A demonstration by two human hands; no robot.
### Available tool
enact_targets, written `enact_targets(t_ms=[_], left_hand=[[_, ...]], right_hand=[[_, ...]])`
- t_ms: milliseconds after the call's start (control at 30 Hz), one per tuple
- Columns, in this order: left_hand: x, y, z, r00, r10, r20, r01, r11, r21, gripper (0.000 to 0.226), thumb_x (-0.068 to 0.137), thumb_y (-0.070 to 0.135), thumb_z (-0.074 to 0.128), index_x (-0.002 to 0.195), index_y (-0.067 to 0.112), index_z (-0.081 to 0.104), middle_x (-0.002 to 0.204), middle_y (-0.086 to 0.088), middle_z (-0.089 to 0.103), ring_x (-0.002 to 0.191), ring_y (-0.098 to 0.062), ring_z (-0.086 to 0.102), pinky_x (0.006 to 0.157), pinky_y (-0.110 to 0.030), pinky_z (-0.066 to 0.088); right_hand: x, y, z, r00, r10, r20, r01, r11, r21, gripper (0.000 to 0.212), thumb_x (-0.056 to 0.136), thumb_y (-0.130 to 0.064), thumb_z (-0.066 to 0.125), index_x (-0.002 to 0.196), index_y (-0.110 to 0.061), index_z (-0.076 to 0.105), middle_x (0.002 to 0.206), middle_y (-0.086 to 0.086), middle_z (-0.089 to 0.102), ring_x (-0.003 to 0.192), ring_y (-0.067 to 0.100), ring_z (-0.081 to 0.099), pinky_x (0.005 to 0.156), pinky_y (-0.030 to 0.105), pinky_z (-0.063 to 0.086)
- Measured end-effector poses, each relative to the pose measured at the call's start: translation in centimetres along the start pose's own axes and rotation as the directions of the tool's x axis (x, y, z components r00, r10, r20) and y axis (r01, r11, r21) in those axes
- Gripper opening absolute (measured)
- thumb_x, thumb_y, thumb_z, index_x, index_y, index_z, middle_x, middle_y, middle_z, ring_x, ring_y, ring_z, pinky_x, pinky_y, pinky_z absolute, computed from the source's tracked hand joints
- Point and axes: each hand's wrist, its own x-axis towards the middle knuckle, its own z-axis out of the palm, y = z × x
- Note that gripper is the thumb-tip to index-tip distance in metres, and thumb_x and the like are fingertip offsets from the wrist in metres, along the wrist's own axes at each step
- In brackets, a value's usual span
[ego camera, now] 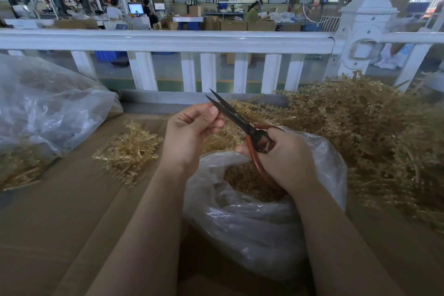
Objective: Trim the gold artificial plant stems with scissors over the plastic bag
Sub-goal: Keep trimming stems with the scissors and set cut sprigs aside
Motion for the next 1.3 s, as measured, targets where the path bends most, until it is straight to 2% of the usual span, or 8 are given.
enact_targets(t_ms=[167, 300, 567, 667, 800, 1100, 1233, 1300], left_hand=[[-0.1, 0.2, 0.1, 1.000, 0.022, 0.002, -0.022, 0.994, 0.109, 0.009, 0.089, 0.010, 0.065, 0.091, 0.007, 0.073, 0.079, -0.008, 0.073, 0.073, -0.016, 0.066, 0.072, -0.024, 0.054], [-0.1, 0.3, 0.2, 0.999, 0.042, 0.022, -0.046, 0.974, 0.221, 0.016, 0.093, 0.001, 0.060, 0.089, 0.008, 0.074, 0.078, -0.008, 0.073, 0.074, -0.017, 0.067, 0.072, -0.026, 0.053], [-0.2, 0.6, 0.7, 0.997, 0.041, 0.065, -0.062, 0.928, 0.368, 0.016, 0.094, 0.001, 0.061, 0.095, 0.008, 0.075, 0.087, -0.013, 0.075, 0.077, -0.018, 0.068, 0.069, -0.022, 0.052], [-0.2, 0.6, 0.8, 0.997, 0.034, 0.071, -0.058, 0.926, 0.372, 0.015, 0.095, 0.001, 0.060, 0.096, 0.005, 0.074, 0.087, -0.013, 0.074, 0.075, -0.017, 0.068, 0.069, -0.022, 0.053], [-0.3, 0.6, 1.0, 0.995, 0.041, 0.090, -0.071, 0.930, 0.362, 0.014, 0.095, 0.000, 0.059, 0.096, 0.005, 0.072, 0.086, -0.014, 0.073, 0.073, -0.014, 0.066, 0.068, -0.021, 0.053], [-0.4, 0.6, 1.0, 0.992, 0.061, 0.108, -0.095, 0.932, 0.350, 0.014, 0.095, 0.000, 0.058, 0.096, 0.002, 0.071, 0.084, -0.017, 0.070, 0.073, -0.017, 0.063, 0.067, -0.020, 0.052], [-0.3, 0.3, 0.9, 0.993, 0.049, 0.106, -0.083, 0.936, 0.343, 0.014, 0.096, 0.001, 0.057, 0.100, -0.008, 0.066, 0.084, -0.018, 0.067, 0.075, -0.018, 0.062, 0.071, -0.023, 0.051], [-0.2, 0.3, 1.0, 0.994, 0.021, 0.104, -0.056, 0.937, 0.345, 0.014, 0.098, 0.005, 0.056, 0.102, -0.005, 0.065, 0.089, -0.015, 0.068, 0.081, -0.024, 0.064, 0.076, -0.027, 0.051]], right_hand=[[-0.3, 0.1, -0.2, 0.998, -0.031, -0.054, 0.027, 0.998, -0.064, 0.055, 0.065, -0.089, 0.056, 0.075, -0.036, 0.056, 0.062, -0.022, 0.053, 0.065, -0.009, 0.050, 0.053, 0.015, 0.033], [-0.3, -0.2, -0.4, 0.997, -0.050, -0.064, 0.044, 0.995, -0.089, 0.050, 0.065, -0.089, 0.055, 0.071, -0.040, 0.047, 0.061, -0.023, 0.051, 0.064, -0.011, 0.047, 0.053, 0.015, 0.032], [-0.2, -0.3, -0.4, 0.996, -0.054, -0.077, 0.048, 0.996, -0.071, 0.057, 0.064, -0.089, 0.054, 0.077, -0.033, 0.056, 0.064, -0.022, 0.053, 0.065, -0.004, 0.051, 0.056, 0.022, 0.042], [-0.3, -0.4, -0.4, 0.994, -0.065, -0.089, 0.059, 0.996, -0.070, 0.065, 0.063, -0.091, 0.048, 0.077, -0.029, 0.060, 0.064, -0.020, 0.054, 0.065, -0.001, 0.052, 0.058, 0.024, 0.045], [-0.3, -0.3, -0.4, 0.995, -0.059, -0.075, 0.058, 0.998, -0.026, 0.061, 0.063, -0.091, 0.047, 0.077, -0.033, 0.060, 0.068, -0.018, 0.059, 0.070, 0.005, 0.058, 0.064, 0.029, 0.051], [-0.3, -0.1, -0.2, 0.988, -0.097, -0.118, 0.097, 0.995, -0.004, 0.065, 0.066, -0.086, 0.053, 0.068, -0.021, 0.058, 0.063, -0.012, 0.059, 0.062, 0.006, 0.056, 0.059, 0.032, 0.052], [-0.2, -0.1, -0.1, 0.992, -0.073, -0.101, 0.075, 0.997, 0.016, 0.069, 0.063, -0.090, 0.050, 0.068, -0.022, 0.058, 0.064, -0.011, 0.061, 0.063, 0.006, 0.058, 0.062, 0.034, 0.054], [-0.1, -0.1, -0.1, 0.994, -0.061, -0.091, 0.063, 0.998, 0.020, 0.069, 0.063, -0.091, 0.050, 0.069, -0.022, 0.059, 0.065, -0.011, 0.061, 0.064, 0.005, 0.058, 0.062, 0.032, 0.054]])
